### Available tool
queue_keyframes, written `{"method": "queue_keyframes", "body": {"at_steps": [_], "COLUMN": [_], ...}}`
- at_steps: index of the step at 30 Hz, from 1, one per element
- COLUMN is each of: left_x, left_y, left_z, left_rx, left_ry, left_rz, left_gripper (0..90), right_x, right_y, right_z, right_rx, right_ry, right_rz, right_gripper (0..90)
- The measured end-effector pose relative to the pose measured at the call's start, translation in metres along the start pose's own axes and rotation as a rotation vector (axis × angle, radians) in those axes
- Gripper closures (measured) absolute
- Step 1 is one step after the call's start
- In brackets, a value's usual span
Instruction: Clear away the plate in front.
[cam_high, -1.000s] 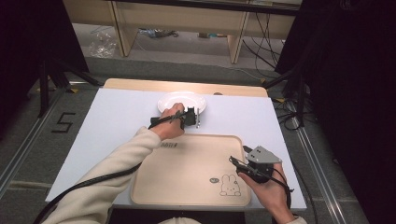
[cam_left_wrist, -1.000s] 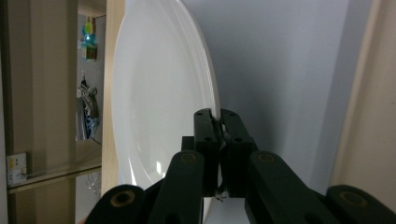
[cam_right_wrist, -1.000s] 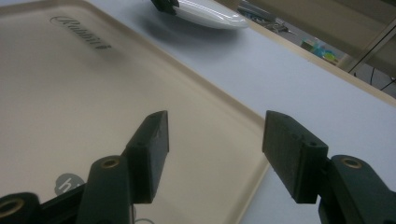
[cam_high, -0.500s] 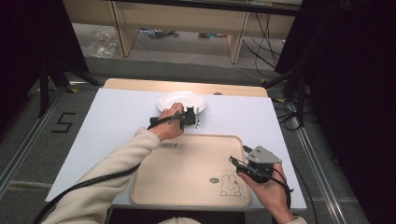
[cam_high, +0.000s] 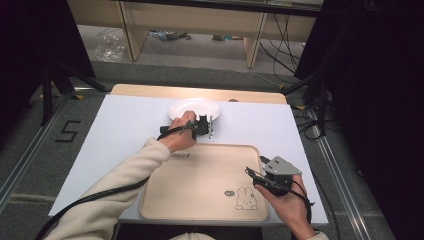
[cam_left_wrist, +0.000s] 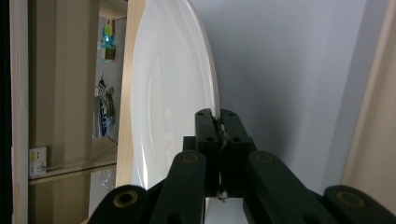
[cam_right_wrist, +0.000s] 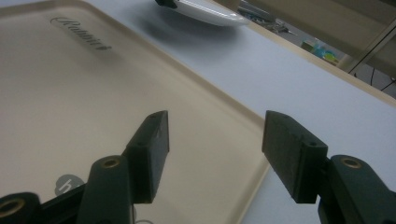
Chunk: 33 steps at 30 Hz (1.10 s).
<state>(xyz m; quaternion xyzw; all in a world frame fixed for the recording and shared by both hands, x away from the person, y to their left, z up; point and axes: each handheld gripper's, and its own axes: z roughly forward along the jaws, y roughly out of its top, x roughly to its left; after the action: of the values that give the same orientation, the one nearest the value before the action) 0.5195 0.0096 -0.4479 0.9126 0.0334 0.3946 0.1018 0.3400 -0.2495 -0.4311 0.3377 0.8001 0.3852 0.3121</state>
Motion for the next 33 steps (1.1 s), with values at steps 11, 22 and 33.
{"method": "queue_keyframes", "body": {"at_steps": [11, 22, 33], "left_x": [-0.006, -0.011, -0.016], "left_y": [-0.001, -0.002, -0.003], "left_z": [-0.002, -0.007, -0.013], "left_rx": [0.0, -0.003, -0.002], "left_ry": [0.02, 0.02, 0.033], "left_rz": [0.02, 0.026, 0.03], "left_gripper": [87.8, 87.7, 87.5], "right_x": [0.0, 0.0, 0.0], "right_y": [0.0, 0.0, 0.0], "right_z": [0.0, 0.001, 0.001], "right_rx": [0.0, -0.004, -0.004], "right_ry": [0.0, -0.004, -0.006], "right_rz": [-0.002, -0.003, -0.006], "right_gripper": [42.4, 42.5, 42.6]}}
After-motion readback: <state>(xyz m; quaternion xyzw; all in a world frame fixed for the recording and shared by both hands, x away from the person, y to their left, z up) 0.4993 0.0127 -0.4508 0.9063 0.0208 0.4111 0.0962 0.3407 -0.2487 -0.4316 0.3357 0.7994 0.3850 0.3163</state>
